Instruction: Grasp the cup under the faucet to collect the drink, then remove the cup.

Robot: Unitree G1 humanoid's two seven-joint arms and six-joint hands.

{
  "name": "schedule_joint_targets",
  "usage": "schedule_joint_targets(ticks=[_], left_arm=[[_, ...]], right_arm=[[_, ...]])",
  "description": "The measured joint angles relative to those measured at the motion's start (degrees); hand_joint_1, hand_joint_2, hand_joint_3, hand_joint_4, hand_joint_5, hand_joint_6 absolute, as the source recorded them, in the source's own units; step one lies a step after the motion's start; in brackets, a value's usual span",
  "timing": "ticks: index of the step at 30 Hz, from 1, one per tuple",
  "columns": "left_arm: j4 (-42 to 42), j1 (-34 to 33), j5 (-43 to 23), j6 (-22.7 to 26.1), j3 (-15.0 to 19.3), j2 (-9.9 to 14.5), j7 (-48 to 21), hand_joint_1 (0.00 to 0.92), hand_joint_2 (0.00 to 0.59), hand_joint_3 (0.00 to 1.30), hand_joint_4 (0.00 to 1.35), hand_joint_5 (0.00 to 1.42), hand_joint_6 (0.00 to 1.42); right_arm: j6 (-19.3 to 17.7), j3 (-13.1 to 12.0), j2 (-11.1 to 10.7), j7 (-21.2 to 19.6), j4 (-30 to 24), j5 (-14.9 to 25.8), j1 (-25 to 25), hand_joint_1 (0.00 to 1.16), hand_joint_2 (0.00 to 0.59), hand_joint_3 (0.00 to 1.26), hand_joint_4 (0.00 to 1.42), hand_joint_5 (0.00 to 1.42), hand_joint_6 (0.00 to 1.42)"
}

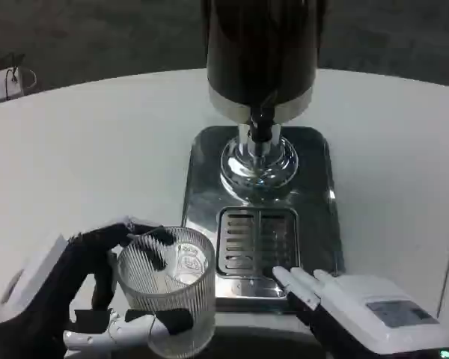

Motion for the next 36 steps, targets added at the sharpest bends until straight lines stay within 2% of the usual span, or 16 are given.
schedule_joint_targets(ticks=[29,36], left_arm=[[0.0,0.0,0.0,0.0,-0.1,0.0,0.0,0.565,0.0,0.99,1.1,1.33,1.24],[0.8,-1.4,0.5,0.0,-1.6,-0.2,0.0,0.565,0.0,0.99,1.1,1.33,1.24]], right_arm=[[0.0,-0.5,-0.1,0.0,0.1,0.1,-0.3,0.52,0.478,0.0,0.0,0.0,0.0],[0.0,-0.6,-0.1,0.0,0.4,-0.1,-1.2,0.52,0.478,0.0,0.0,0.0,0.0]])
